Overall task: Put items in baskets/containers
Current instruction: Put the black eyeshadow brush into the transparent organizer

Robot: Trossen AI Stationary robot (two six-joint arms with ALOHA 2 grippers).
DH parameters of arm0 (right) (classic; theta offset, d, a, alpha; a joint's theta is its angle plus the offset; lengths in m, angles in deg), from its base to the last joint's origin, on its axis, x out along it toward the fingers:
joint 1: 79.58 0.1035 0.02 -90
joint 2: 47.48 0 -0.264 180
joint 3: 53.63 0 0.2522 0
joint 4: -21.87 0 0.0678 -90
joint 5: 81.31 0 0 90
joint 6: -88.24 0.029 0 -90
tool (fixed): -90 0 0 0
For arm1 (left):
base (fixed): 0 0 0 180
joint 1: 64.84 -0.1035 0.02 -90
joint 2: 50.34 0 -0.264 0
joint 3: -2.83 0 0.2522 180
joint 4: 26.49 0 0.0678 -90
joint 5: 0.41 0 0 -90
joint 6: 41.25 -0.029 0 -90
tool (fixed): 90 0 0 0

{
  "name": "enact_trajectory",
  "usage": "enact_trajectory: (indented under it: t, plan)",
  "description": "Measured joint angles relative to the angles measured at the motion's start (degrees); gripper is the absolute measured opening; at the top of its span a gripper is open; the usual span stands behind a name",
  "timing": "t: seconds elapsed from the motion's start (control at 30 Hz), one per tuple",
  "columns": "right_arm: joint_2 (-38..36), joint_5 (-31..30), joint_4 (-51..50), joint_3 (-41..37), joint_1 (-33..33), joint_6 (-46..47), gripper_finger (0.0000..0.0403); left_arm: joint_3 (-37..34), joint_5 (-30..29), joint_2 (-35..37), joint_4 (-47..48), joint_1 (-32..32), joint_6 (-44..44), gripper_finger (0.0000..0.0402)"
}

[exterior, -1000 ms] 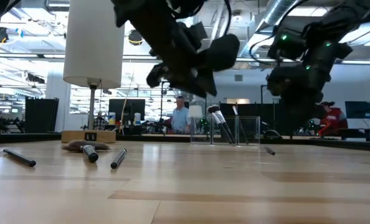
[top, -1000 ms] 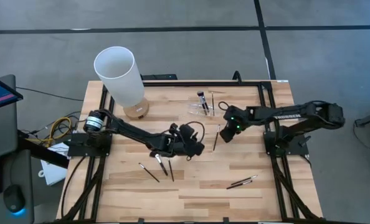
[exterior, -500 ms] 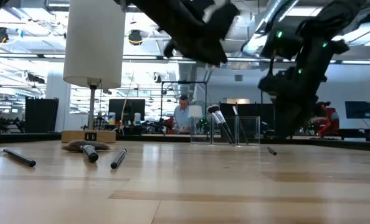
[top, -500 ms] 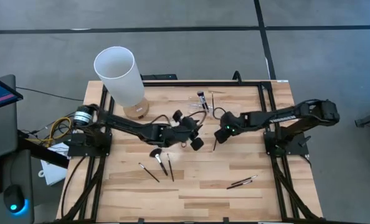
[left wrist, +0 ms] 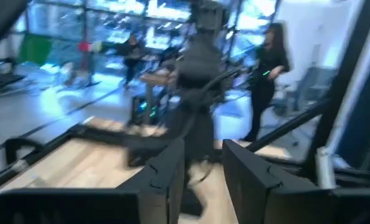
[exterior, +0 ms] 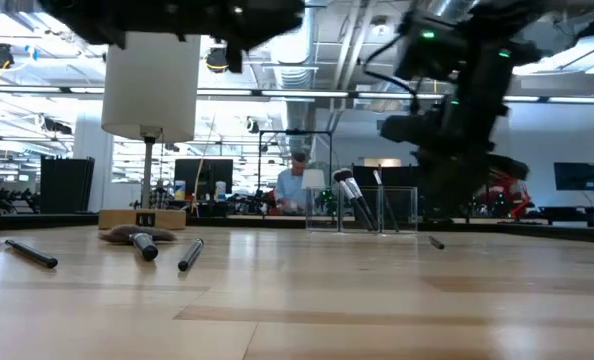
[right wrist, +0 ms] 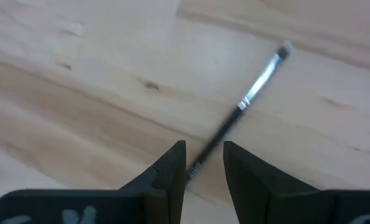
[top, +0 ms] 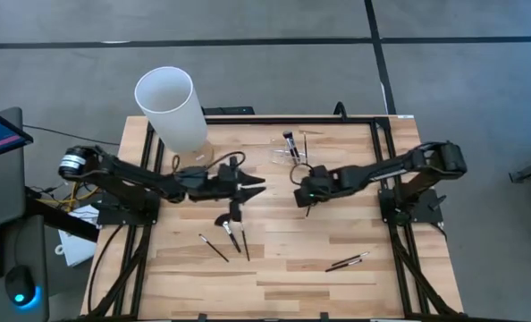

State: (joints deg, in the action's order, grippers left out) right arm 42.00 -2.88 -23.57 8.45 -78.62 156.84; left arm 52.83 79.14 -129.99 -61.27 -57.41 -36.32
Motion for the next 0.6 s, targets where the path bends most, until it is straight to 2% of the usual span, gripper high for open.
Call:
enact_trajectory:
  t: [0.2, 0.4, 0.6]
  plan:
    - [8.23, 4.01, -9.92, 9.13, -2.36, 2.01, 0.0098, -4.28, 4.14, 4.62, 0.05, 1.81, -0.01, 0.0106]
    - [13.43, 7.54, -9.77, 11.12, -3.8, 6.62, 0.0098, -8.38, 4.47, 7.77, -0.01, 3.9, -0.01, 0.0106]
    - [14.72, 8.89, -9.69, 11.7, -3.9, 10.86, 0.0098, -11.87, 4.71, 11.12, 0.07, 5.12, 0.01, 0.0106]
